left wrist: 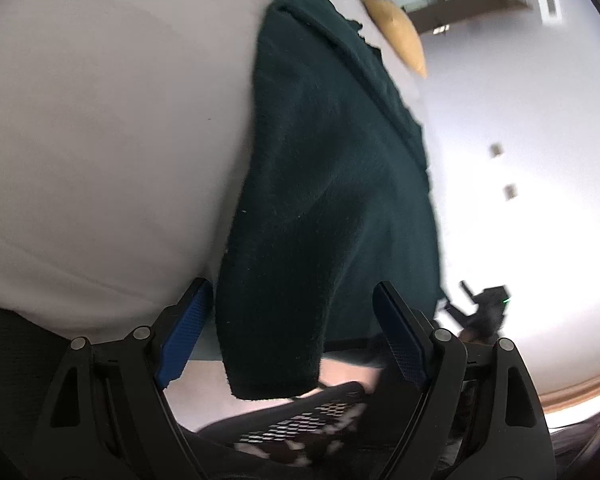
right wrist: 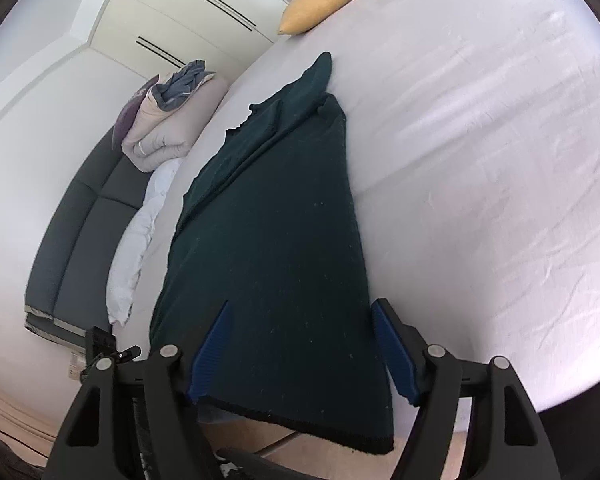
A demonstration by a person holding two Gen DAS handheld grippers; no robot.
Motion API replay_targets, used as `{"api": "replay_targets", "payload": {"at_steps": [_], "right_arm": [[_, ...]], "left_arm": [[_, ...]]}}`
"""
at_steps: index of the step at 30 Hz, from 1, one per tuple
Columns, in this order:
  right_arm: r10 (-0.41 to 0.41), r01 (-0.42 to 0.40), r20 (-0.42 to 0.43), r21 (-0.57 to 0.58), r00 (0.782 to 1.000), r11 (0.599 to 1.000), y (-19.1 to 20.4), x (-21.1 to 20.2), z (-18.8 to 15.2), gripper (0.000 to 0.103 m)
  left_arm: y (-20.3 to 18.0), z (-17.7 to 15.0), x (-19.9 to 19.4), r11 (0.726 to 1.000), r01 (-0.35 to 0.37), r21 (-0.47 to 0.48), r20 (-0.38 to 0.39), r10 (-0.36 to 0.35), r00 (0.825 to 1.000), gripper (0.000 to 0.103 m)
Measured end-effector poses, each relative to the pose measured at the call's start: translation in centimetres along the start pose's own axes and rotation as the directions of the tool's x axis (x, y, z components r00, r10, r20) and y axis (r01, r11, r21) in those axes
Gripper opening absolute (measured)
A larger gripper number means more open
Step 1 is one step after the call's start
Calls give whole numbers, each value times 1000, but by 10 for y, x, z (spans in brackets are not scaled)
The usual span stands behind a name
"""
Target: Fold small clothes
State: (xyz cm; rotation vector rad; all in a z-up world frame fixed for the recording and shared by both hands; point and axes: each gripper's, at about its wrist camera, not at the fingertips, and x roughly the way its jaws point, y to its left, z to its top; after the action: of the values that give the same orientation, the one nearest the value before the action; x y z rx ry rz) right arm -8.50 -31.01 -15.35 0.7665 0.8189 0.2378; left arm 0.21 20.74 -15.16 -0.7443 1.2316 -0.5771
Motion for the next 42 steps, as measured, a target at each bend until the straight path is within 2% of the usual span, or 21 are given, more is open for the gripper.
{"api": "replay_targets", "payload": {"at_steps": [2, 5, 7, 9, 11, 15, 17, 20, 22, 23, 27, 32, 36, 39, 40, 41, 42], "right_arm": [[12, -12, -1, 12, 1000, 1000, -2, -2, -1, 73], [21, -21, -4, 28, 1000, 999, -3, -3, -2, 72], [29, -29, -8, 33, 1000, 999, -4, -4, -3, 72], [28, -27, -14, 35, 1000, 999, -4, -4, -4, 71], [25, -24, -22, 37, 999, 999, -4, -6, -6, 71], [8, -7, -31, 35, 1000, 999, -5, -11, -6, 71], [-8, 9, -29, 34, 1000, 999, -6, -17, -6, 71], [-28, 28, -19, 38, 999, 999, -10, -25, -6, 71], [-57, 58, -26, 45, 998, 997, -13, -28, -7, 71], [-66, 68, -31, 49, 997, 997, -16, -28, -7, 71], [-76, 80, -63, 54, 995, 995, -20, -26, -9, 71], [-118, 121, -156, 12, 981, 993, -13, -15, -15, 71], [-121, 126, -176, 18, 977, 992, -17, -11, -20, 69], [-135, 139, -180, 9, 974, 990, -16, -7, -21, 61], [-136, 139, -187, 3, 973, 990, -15, -6, -21, 47], [-132, 135, -194, 2, 972, 991, -14, -6, -21, 29], [-127, 130, -198, 3, 972, 992, -15, -4, -21, 20]], "left_arm": [[9, -4, -2, 998, 47, -30, -4, -47, 999, 80], [13, -12, -6, 997, 67, -49, -6, -67, 998, 77], [15, -7, -3, 996, 69, -62, -5, -70, 998, 66], [17, 2, 4, 995, 56, -82, -3, -56, 998, 40], [21, 5, 2, 994, 47, -100, 3, -47, 999, 33], [17, 6, 7, 993, 46, -106, 13, -45, 999, 33], [17, 5, 10, 994, 26, -103, 11, -25, 1000, 35], [13, 6, 9, 994, 36, -105, 13, -35, 999, 44], [8, 4, 10, 997, 5, -76, 15, -4, 1000, 44], [4, 2, 9, 998, -9, -55, 16, 9, 1000, 42], [-7, -1, 13, 999, -20, -26, 11, 20, 1000, 9], [-12, -5, 12, 999, -41, -1, 19, 41, 999, 9], [-13, -6, 12, 999, -42, 6, 21, 42, 999, 8], [-16, -8, 10, 999, -37, 15, 28, 36, 999, 8], [-20, -7, 10, 999, -34, 16, 31, 33, 999, 8], [-23, -7, 10, 999, -31, 18, 38, 30, 999, 8], [-22, -7, 8, 1000, -25, 18, 44, 24, 999, 8]]}}
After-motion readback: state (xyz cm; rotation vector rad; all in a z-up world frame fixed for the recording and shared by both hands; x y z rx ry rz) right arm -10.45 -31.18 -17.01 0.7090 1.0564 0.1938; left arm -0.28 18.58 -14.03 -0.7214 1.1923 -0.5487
